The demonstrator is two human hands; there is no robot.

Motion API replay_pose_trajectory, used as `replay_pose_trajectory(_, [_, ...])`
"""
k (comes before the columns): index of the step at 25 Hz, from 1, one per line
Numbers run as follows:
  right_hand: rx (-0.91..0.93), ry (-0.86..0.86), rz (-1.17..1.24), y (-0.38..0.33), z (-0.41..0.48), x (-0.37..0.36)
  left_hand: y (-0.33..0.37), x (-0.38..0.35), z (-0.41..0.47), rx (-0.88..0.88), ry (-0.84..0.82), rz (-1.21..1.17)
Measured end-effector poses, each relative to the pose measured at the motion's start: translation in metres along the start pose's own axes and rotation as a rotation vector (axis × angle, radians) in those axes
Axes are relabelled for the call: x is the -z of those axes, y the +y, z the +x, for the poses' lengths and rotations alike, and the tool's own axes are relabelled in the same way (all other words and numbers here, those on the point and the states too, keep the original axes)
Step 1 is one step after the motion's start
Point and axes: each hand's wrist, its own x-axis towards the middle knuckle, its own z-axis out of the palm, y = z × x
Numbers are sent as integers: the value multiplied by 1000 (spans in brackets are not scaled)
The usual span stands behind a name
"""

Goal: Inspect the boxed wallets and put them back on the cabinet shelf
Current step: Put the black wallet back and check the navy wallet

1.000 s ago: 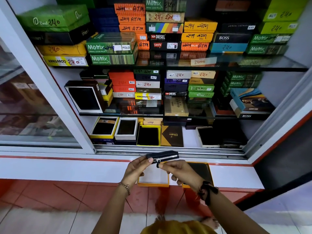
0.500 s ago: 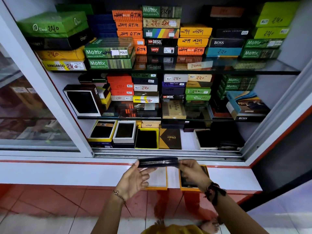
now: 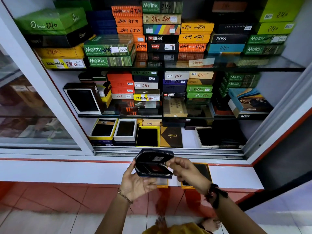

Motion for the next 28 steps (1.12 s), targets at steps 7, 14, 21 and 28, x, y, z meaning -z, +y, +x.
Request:
replay_pose_trajectory(7, [101, 39, -55, -31, -16, 36, 18, 13, -20, -227, 424, 368])
replay_pose_trajectory(14, [203, 76, -398, -24, -8, -9, 15, -2, -9, -304, 751, 838])
replay_pose_trajectory(21, [265, 140, -741, 10, 15, -32, 5, 32, -7, -196, 718, 1157])
replay_pose_trajectory(28, [59, 150, -768, 48, 39, -33, 7, 63, -12, 58, 803, 1714])
